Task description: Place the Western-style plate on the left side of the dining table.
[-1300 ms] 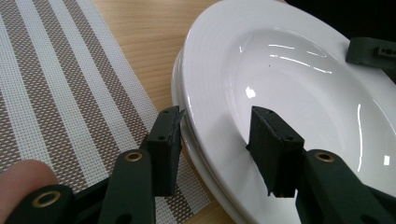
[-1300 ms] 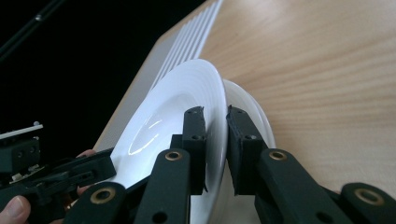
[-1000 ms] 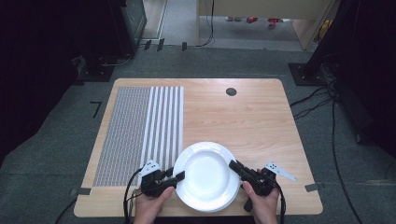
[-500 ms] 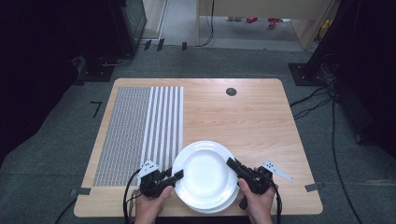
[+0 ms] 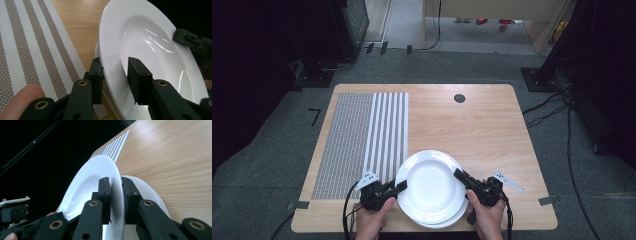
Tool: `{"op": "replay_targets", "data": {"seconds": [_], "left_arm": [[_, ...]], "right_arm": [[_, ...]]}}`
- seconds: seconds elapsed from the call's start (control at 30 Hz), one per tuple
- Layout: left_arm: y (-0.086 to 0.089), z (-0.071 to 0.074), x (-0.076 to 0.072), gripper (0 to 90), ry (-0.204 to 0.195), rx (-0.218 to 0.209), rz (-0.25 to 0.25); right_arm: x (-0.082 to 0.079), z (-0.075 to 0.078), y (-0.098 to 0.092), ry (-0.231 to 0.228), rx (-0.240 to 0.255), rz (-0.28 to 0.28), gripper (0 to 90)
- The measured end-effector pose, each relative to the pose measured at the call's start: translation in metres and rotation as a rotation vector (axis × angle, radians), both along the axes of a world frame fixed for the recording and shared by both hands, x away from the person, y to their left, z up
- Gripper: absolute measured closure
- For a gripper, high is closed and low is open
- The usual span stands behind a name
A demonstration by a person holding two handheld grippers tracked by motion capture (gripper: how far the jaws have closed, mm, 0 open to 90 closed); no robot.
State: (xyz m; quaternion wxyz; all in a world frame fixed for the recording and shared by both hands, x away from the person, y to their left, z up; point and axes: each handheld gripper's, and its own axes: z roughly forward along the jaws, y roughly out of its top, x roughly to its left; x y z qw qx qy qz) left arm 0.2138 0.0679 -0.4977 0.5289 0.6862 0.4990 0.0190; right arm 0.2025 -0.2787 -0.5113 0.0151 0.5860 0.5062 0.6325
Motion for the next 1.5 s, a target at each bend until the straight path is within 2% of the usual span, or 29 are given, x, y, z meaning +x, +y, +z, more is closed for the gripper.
{"op": "replay_targets", "data": {"seconds": [0.17,0.27,0.33,0.6,0.87,1.3,1.5], "left_arm": [[0.004,0.003,0.002,68.8,0.014,-0.018,0.011],[0.009,0.006,0.005,69.5,0.026,-0.044,0.015],[0.012,0.008,0.006,70.5,0.024,-0.058,0.019],[0.022,0.014,0.009,72.6,0.027,-0.081,0.034],[0.038,0.024,0.014,74.1,0.010,-0.108,0.051],[0.080,0.042,0.028,74.8,0.010,-0.124,0.131],[0.104,0.052,0.041,75.1,0.013,-0.137,0.167]], "right_arm": [[0.001,0.004,0.002,0.004,0.022,0.015,81.3],[0.001,0.009,0.004,-0.004,0.033,0.031,82.3],[0.002,0.012,0.006,-0.012,0.036,0.040,82.3],[0.007,0.010,0.012,0.016,0.054,0.059,81.9],[0.018,0.019,0.023,0.028,0.061,0.084,81.4],[0.051,0.040,0.066,0.029,0.045,0.153,81.4],[0.071,0.050,0.090,0.034,0.041,0.182,81.4]]}}
